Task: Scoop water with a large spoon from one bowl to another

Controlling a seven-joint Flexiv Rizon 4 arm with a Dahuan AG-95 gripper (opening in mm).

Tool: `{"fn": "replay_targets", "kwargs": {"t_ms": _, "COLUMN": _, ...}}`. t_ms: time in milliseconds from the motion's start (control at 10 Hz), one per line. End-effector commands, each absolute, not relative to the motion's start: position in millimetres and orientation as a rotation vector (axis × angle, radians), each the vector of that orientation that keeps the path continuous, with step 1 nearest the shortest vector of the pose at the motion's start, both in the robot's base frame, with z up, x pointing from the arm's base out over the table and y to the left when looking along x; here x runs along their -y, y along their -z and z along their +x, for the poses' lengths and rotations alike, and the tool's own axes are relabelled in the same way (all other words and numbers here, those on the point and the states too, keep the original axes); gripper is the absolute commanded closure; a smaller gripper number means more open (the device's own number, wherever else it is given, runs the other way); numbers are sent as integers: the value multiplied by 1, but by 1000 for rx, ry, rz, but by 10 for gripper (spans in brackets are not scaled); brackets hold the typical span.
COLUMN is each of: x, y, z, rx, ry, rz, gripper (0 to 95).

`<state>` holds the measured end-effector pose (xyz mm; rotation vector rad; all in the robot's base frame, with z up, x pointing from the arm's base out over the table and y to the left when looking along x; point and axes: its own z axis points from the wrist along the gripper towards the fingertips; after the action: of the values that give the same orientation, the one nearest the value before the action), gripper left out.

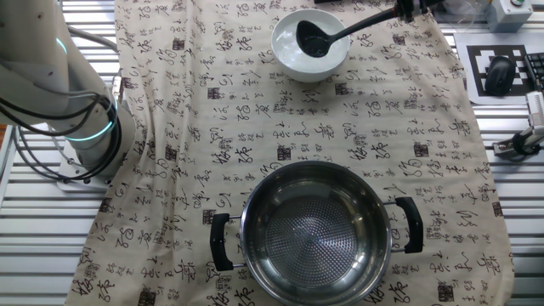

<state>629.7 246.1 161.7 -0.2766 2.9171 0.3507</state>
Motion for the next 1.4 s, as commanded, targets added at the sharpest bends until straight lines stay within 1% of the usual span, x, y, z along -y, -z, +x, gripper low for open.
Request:
{"fn": "replay_targets", "kwargs": {"t_ms": 100, "x": -238, "y": -160, "z": 629, "rx": -2922, "ry": -329, "rz": -277, "gripper": 950}}
{"fn": "replay_targets", "kwargs": {"t_ms": 400, "x": -248, "y": -160, "z": 629, "rx": -2926, "ry": -324, "rz": -254, "gripper": 950}}
{"fn": "replay_targets", "kwargs": {"t_ms": 1200, "x": -239, "y": -156, "z": 627, "rx": -2921, "ry": -322, "rz": -294, "gripper": 950}}
{"fn": "replay_targets", "kwargs": {"t_ms": 1400, "x": -249, "y": -157, "z": 627, "rx": -2927, "ry": -313, "rz": -267, "gripper": 950}}
